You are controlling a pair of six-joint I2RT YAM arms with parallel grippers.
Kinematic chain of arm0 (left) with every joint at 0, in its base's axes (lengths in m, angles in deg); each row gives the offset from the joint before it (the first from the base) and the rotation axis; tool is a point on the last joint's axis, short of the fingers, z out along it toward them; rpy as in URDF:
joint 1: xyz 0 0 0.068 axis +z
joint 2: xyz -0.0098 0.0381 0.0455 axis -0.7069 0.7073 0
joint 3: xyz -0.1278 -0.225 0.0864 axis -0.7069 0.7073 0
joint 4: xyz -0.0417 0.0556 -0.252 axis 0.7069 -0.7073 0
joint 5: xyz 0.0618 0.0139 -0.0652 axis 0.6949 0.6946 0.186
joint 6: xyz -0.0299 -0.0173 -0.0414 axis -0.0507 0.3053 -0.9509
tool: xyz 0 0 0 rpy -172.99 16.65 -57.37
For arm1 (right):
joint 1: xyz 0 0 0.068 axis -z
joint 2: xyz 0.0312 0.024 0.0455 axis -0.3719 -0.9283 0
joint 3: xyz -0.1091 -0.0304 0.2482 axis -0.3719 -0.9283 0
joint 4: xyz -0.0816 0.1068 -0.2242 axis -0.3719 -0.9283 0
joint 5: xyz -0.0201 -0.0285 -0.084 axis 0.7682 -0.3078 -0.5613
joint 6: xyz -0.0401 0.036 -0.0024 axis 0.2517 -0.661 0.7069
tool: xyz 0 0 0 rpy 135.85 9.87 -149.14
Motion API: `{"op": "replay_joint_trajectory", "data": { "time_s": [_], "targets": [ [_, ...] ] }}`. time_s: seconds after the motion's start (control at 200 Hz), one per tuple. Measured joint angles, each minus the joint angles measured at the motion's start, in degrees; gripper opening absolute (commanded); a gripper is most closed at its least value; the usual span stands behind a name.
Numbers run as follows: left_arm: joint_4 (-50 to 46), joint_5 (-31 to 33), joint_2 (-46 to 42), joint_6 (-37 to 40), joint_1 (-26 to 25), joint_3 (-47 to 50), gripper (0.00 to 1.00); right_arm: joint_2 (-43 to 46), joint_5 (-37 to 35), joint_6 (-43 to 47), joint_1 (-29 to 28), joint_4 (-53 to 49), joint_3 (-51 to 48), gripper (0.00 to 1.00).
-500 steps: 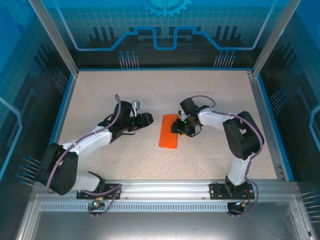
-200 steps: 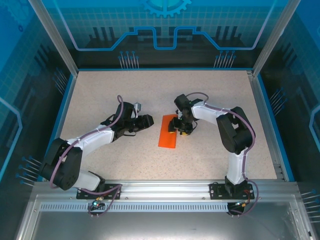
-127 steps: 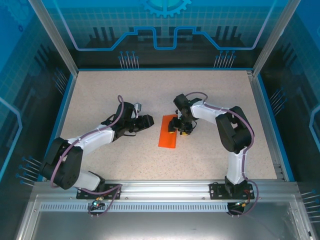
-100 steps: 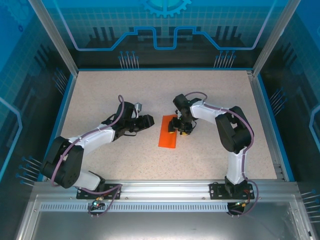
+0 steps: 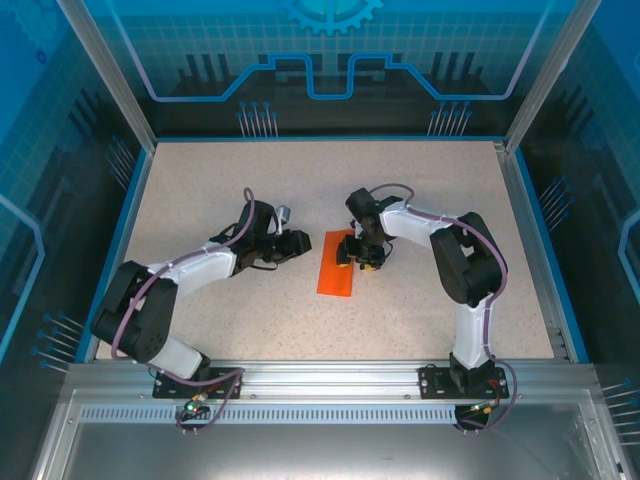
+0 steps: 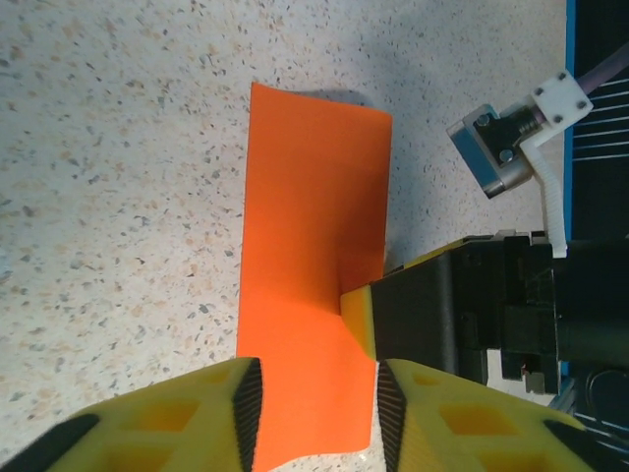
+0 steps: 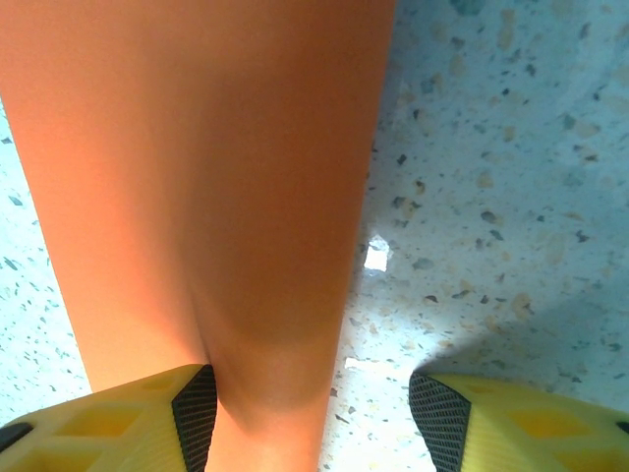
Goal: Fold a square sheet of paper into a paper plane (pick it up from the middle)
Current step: Fold the square sheet of paper in half at the center of the table, then hold the square sheet of paper at the center of the table.
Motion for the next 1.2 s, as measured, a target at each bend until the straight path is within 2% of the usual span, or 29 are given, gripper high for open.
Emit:
{"op": "replay_joint_trajectory", "data": {
  "time_s": [0.145, 0.51, 1.2],
  "targets": [
    [-0.2, -2.2, 5.5, -0.6, -0.3, -4.2, 0.00, -0.1, 0.0, 0.0, 0.0, 0.0, 0.0, 0.61],
    [-0.2, -5.6, 15.5, -2.9, -2.6, -10.3, 0.00, -0.2, -0.1, 0.0, 0.0, -0.3, 0.2, 0.61],
    [-3.3, -5.9, 24.4, -3.3, -4.5, -14.8, 0.00, -0.4, -0.1, 0.0, 0.0, -0.4, 0.3, 0.61]
  ]
}}
